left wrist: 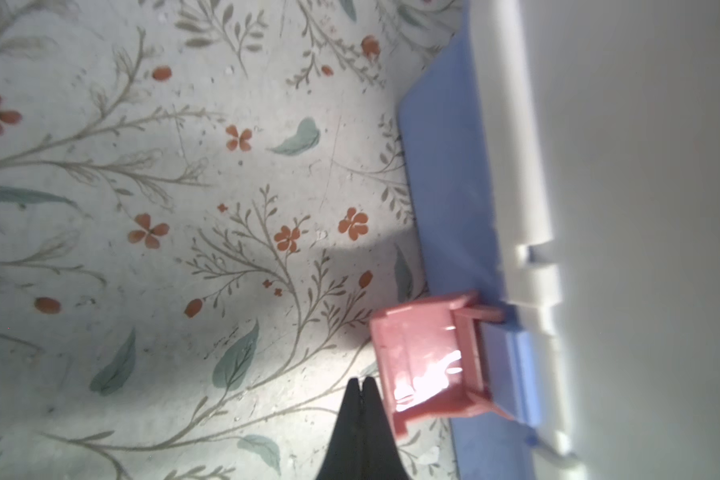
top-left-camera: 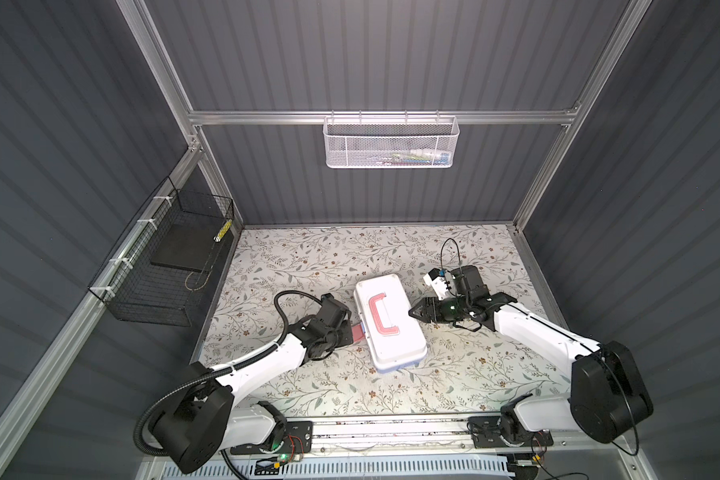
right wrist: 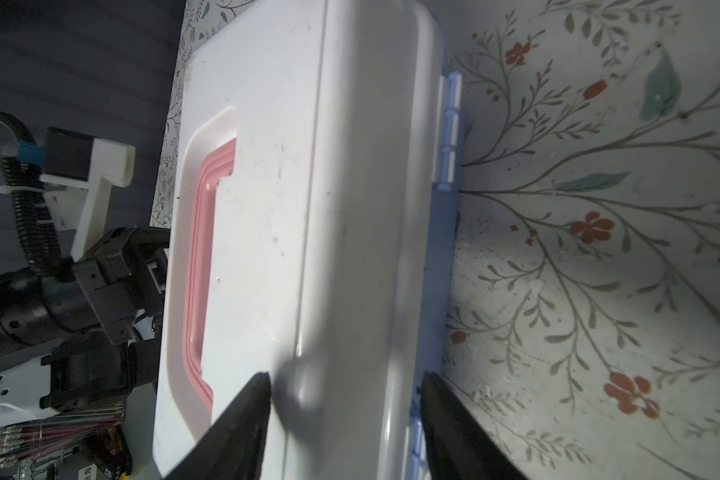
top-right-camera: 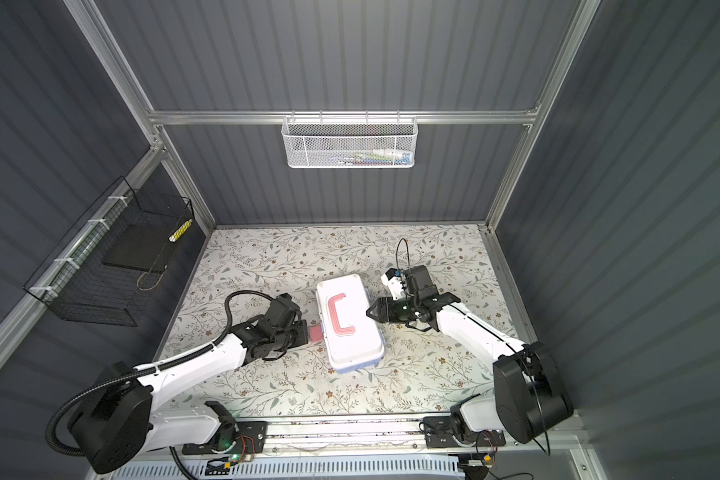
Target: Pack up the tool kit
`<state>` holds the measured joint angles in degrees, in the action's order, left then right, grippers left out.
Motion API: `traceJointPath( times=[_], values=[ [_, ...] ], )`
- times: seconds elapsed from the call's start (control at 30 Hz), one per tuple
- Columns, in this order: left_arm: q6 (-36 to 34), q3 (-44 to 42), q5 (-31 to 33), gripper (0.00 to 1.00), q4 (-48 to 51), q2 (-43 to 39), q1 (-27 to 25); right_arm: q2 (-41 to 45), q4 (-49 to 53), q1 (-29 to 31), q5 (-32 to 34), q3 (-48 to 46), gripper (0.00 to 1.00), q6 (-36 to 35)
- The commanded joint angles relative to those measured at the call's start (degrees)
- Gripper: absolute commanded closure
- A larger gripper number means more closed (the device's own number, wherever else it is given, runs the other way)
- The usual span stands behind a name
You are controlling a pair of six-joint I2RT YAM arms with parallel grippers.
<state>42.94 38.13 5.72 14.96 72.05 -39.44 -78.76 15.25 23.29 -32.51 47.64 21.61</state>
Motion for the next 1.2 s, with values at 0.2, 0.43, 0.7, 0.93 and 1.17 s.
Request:
traceJointPath(
  times=[0.2, 0.43, 0.7, 0.93, 1.17],
  values=[
    [-2.85, 1.95, -3.78, 1.00, -1.60, 2.54, -0.26, 0.10, -0.12, -0.20, 0.26, -0.88, 0.40, 0.23],
    [-1.86, 1.02, -5.79, 1.00, -8.51, 8.60, -1.66, 0.28, -0.92, -0.20, -0.16, -1.14, 0.40, 1.05],
    [-0.90, -1.97, -5.46, 1.00, -23.29, 14.60, -6.07, 1.39, -2.70, -0.22, -1.48, -2.07, 0.40, 3.39],
    [-5.05, -1.90, 4.86, 0.94, -13.20, 4.77, -6.01, 2.65, -1.51, -0.22, -0.03, -1.46, 0.39, 2.53],
    [-7.17, -8.15, 10.78, 0.50, -8.89, -6.71, -5.93, 1.70, -1.00, -0.27, -0.74, -1.23, 0.39, 1.15]
  ],
)
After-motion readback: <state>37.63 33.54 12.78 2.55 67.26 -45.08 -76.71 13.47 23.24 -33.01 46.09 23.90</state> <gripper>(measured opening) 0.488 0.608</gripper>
